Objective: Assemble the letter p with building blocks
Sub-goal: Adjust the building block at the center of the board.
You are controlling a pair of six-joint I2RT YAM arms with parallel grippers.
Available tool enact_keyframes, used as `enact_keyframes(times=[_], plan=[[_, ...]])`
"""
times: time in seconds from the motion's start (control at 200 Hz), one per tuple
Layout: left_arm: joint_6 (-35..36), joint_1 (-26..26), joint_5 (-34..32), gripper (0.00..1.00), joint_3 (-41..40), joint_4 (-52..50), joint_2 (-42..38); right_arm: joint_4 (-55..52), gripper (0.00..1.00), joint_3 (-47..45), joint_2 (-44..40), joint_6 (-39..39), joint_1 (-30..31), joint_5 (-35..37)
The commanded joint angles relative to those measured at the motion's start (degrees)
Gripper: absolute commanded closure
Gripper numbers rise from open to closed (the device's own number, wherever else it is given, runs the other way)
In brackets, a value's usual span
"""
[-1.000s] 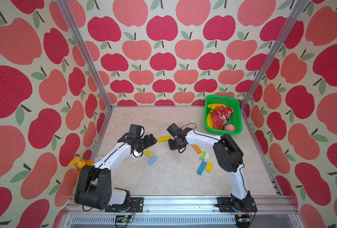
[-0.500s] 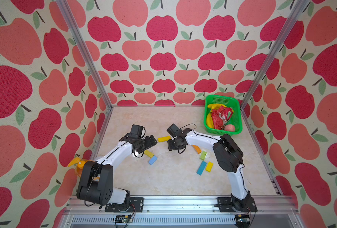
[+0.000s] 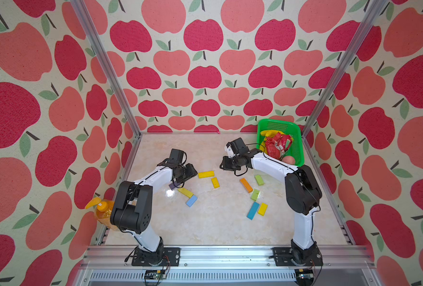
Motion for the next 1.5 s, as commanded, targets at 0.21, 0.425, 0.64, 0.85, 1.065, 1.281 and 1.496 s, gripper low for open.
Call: enact_keyframes(times=[0.21, 0.425, 0.64, 0.85, 1.065, 1.281, 1.496], plan=[[-0.4, 0.1, 0.9, 0.78, 3.9, 1.3, 5.4, 3.2, 1.00, 3.1, 7.4, 1.7, -0.2, -12.9], [-0.1, 0.1, 1.7, 0.92, 5.2, 1.1, 8.0, 4.1, 1.00, 3.5, 9.4, 2.6, -0.2, -14.3], [0.4, 0.0, 1.8, 1.00, 5.7, 0.5, 9.1, 0.3, 1.00, 6.6, 10.6, 3.1, 0.1, -12.3], [0.5, 0.1, 2.5, 1.00, 6.3, 0.5, 10.5, -6.7, 1.00, 12.0, 12.5, 5.3, 1.1, -7.6], [1.1, 0.2, 2.9, 1.00, 6.7, 0.2, 10.7, -15.1, 1.00, 18.1, 12.5, 1.5, 2.3, -4.4], [1.9, 0.4, 3.3, 1.00, 6.7, 0.0, 10.9, -29.5, 1.00, 30.3, 16.2, -13.9, -0.6, 1.6], [2.5, 0.5, 2.6, 1.00, 6.8, -1.3, 10.2, -33.4, 1.00, 35.5, 22.8, -19.7, -4.4, -4.6]])
